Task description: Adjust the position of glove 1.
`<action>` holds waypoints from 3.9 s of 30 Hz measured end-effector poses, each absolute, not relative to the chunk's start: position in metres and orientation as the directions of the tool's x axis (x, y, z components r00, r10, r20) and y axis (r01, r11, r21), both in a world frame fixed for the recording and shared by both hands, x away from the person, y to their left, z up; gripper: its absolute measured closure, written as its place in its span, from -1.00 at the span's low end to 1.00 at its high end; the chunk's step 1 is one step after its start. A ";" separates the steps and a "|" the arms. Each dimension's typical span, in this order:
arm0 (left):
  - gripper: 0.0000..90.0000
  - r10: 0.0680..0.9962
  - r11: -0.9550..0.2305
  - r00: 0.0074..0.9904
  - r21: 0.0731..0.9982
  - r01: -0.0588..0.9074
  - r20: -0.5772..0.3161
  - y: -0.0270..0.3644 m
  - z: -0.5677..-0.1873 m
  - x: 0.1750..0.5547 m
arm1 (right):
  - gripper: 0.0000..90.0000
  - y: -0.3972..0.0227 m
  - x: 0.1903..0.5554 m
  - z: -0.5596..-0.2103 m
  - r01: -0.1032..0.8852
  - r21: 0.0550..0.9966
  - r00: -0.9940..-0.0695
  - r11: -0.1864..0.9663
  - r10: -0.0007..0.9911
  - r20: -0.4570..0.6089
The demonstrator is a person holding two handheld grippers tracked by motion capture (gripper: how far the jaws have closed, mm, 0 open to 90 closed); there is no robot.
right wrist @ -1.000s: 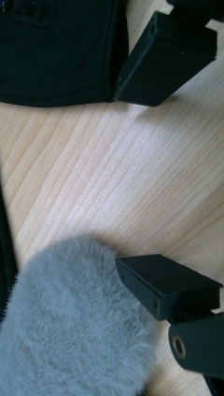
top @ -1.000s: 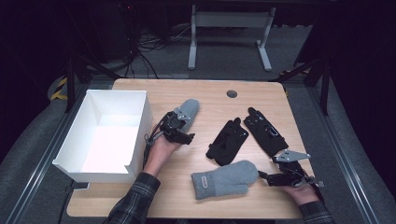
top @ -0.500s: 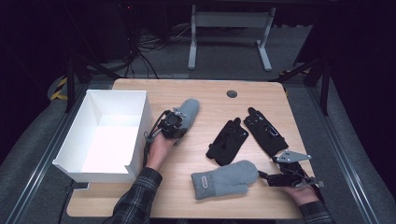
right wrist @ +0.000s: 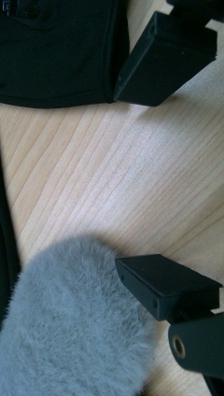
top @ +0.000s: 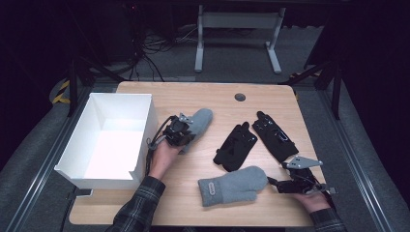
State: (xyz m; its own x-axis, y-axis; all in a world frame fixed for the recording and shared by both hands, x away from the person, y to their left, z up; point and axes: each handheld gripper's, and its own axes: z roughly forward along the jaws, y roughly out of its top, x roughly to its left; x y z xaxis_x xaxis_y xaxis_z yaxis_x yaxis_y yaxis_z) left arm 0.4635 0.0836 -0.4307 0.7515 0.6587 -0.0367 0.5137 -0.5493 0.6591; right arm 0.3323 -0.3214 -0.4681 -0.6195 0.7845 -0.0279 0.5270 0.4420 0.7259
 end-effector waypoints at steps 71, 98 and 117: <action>0.85 0.485 -0.531 0.865 0.744 0.406 -0.126 0.078 -0.387 0.441 | -0.05 -0.320 0.329 -0.453 0.543 0.725 -0.625 0.424 0.781 0.011; 0.85 0.482 -0.571 0.871 0.721 0.394 -0.095 0.049 -0.372 0.410 | 1.00 -0.244 0.333 -0.446 0.451 0.677 -0.787 0.581 0.617 -0.006; 0.84 0.450 -0.595 0.885 0.697 0.400 -0.123 0.025 -0.376 0.383 | 1.00 -0.210 0.323 -0.440 0.377 0.703 -0.850 0.603 0.527 0.004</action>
